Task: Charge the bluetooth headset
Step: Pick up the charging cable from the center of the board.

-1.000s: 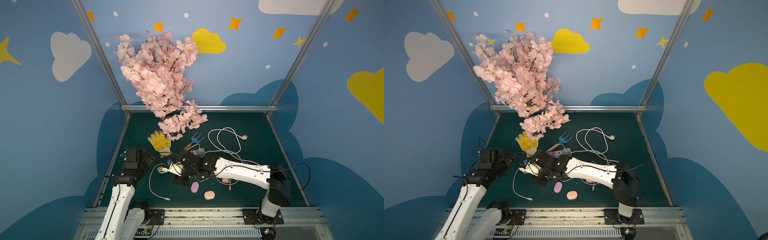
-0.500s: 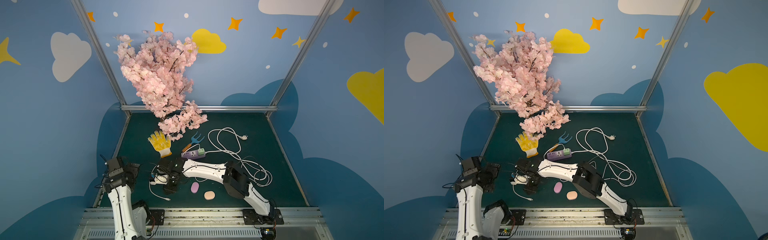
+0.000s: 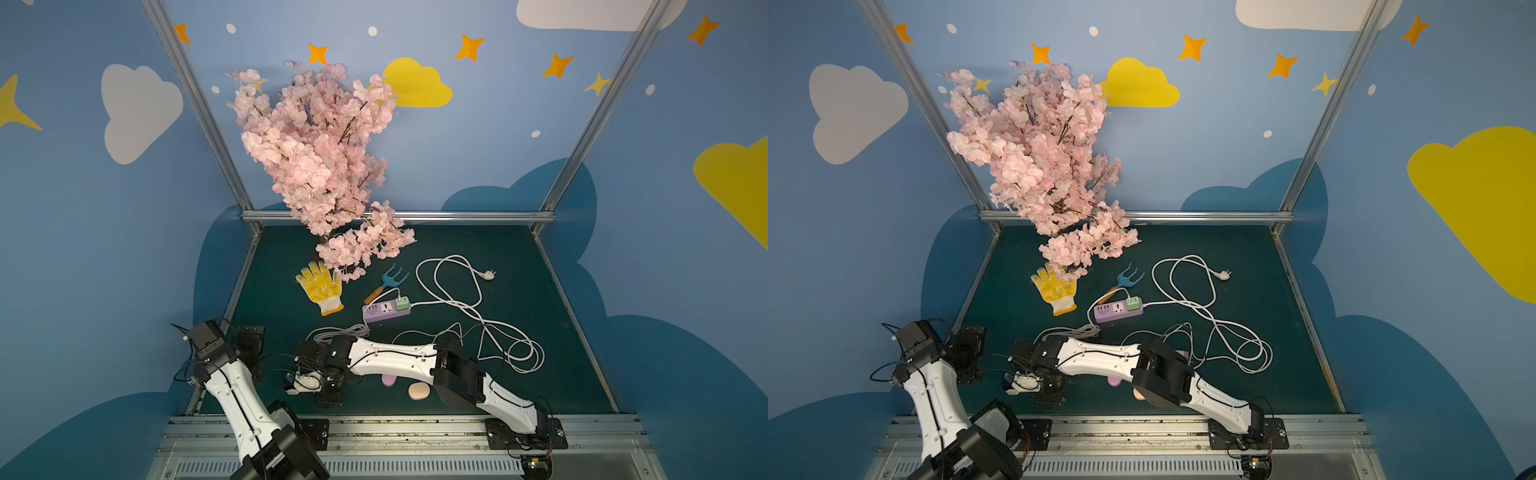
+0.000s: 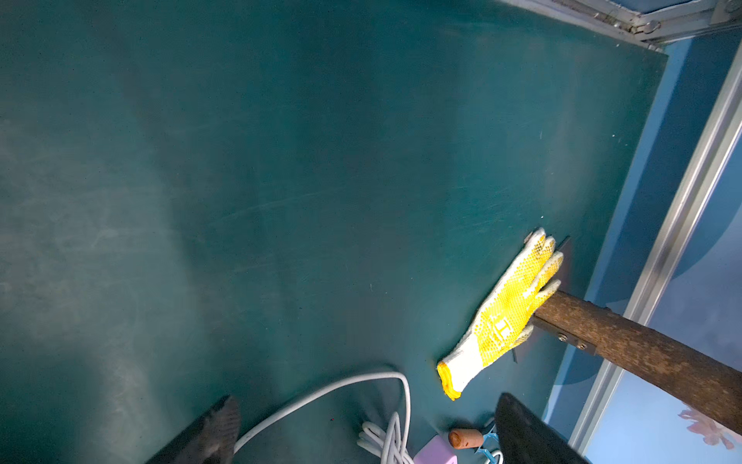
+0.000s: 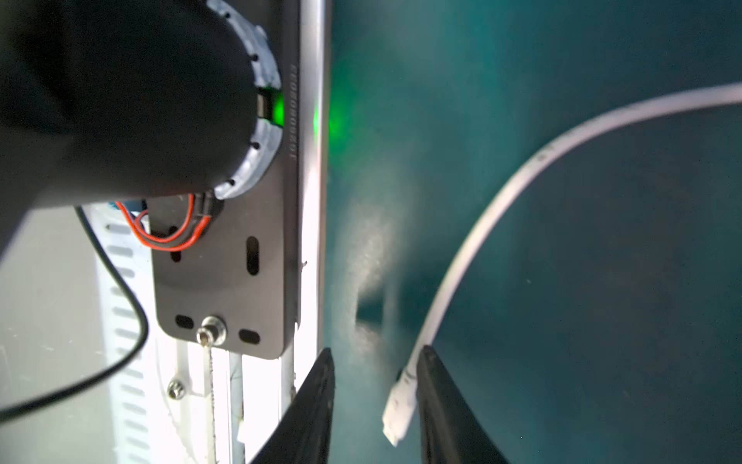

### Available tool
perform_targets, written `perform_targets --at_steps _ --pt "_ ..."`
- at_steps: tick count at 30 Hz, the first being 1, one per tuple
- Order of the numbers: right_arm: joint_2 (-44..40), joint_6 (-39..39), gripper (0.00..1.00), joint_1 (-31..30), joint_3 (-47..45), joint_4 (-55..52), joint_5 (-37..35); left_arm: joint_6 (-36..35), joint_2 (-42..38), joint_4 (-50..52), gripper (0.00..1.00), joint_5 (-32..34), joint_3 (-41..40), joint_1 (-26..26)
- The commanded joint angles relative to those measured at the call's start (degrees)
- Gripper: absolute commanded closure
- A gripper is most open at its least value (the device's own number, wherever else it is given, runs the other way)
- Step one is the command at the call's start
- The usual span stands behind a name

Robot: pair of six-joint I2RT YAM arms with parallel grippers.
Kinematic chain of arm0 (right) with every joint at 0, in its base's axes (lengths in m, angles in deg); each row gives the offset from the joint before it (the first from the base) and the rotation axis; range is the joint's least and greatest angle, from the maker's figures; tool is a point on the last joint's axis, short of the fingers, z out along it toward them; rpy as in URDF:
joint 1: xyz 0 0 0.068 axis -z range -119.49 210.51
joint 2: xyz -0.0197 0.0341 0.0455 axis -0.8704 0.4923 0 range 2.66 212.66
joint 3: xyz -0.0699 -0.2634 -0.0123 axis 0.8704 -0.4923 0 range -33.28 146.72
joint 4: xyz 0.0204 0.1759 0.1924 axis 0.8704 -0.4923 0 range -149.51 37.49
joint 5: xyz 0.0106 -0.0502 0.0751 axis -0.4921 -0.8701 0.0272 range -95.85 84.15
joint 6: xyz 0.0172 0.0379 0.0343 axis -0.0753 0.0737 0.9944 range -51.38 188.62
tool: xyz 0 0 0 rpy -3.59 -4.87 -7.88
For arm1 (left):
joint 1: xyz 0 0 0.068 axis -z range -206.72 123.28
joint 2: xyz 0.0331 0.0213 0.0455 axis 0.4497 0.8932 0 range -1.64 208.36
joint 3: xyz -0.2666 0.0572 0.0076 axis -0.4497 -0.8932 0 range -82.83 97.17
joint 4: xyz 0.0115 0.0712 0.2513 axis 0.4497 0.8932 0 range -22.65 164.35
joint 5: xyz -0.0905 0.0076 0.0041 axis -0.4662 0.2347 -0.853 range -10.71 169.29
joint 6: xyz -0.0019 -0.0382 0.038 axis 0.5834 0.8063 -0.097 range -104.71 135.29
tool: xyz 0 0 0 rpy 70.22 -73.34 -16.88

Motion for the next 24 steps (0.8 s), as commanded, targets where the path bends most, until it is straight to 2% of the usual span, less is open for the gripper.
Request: perform_targets --at_steps 1,9,10,11,12,16,20,24 --pt "1.97 -0.75 0.65 -0.19 1.31 -1.98 -2.00 -1.90 -0.64 0.30 0.00 -0.79 1.56 -0.35" --pt "3.15 -0.45 0.69 -0.48 0.82 0.50 -8.64 -1.86 -0.89 -0.78 0.00 -2.86 1.01 -0.46" --pt "3.30 -0.39 0.73 -0.48 0.89 0.69 -8.77 -1.82 -0.95 -0.80 0.00 -3.09 0.91 -0.47" --pt "3.56 -0.18 0.83 -0.40 0.99 0.79 -9.04 -1.77 -1.04 -0.89 0.00 -3.47 0.76 -0.43" --pt "3.60 0.53 1.00 -0.39 1.00 0.88 -9.48 -1.73 -1.23 -0.98 0.00 -3.77 0.73 -0.38" --pt "3.77 3.78 1.00 0.25 1.87 0.00 -11.68 -1.94 -2.17 -1.30 0.00 -5.07 0.39 -0.42" --pt "2.07 5.55 1.00 2.95 1.97 -0.17 -7.91 -2.14 -3.08 -2.36 0.01 -7.35 -0.45 -0.41" --pt "-2.77 10.40 1.00 8.72 -0.07 1.01 2.85 -3.13 -3.27 -4.54 0.02 -11.94 -0.58 -0.39"
